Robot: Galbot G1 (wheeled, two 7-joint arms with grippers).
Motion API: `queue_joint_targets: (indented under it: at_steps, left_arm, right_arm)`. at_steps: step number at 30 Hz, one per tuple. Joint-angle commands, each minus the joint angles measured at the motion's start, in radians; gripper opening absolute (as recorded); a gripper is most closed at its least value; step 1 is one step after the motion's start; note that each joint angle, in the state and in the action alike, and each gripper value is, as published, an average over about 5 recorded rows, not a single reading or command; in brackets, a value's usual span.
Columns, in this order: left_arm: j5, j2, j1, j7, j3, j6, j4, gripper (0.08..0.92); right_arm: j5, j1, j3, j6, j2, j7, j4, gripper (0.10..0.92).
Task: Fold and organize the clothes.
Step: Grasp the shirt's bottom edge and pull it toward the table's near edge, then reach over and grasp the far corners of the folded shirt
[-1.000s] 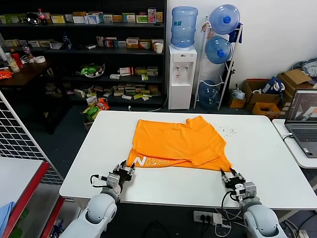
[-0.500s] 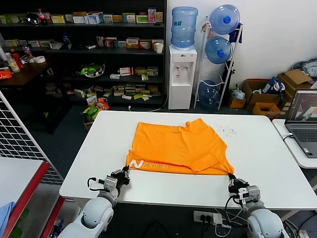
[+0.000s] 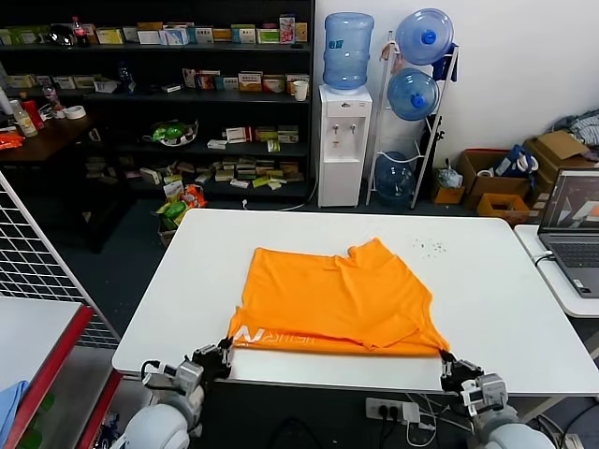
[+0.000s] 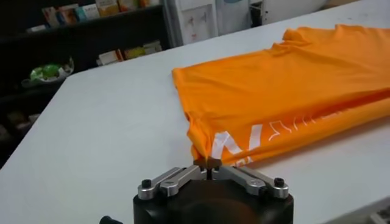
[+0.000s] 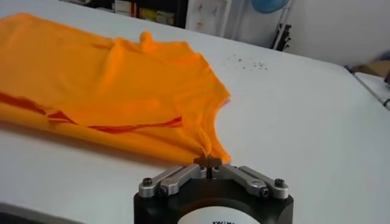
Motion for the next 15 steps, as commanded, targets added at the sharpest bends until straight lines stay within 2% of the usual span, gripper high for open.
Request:
queue_joint_targets:
  at_steps: [1,9,12,15]
  left_arm:
    - [-0.014,0.066,0.164,-0.030,-0.022,0.042,-0.177,0.114]
    - [-0.069,0.105,0.130,-0.020,-0.070,0.037,-0.260,0.326]
    - [-0.080,0.095,0.022,-0.016,-0.066,0.007,-0.211,0.412]
    - [-0.096,0.068,-0.120,-0.011,-0.038,-0.028,-0.108,0.499]
  right_arm:
    - [0.015,-0.110,0.021,-0.038,-0.016,0.024,0.130,0.156]
    - [0.104,-0.040,0.029,0.136,-0.065,0.018,0.134,0.380]
    - [0.158,0.071,0.015,0.177,-0.086,0.015,0.076,0.467]
    - [0.221,0.223,-0.019,0.186,-0.104,-0.001,-0.024,0.553]
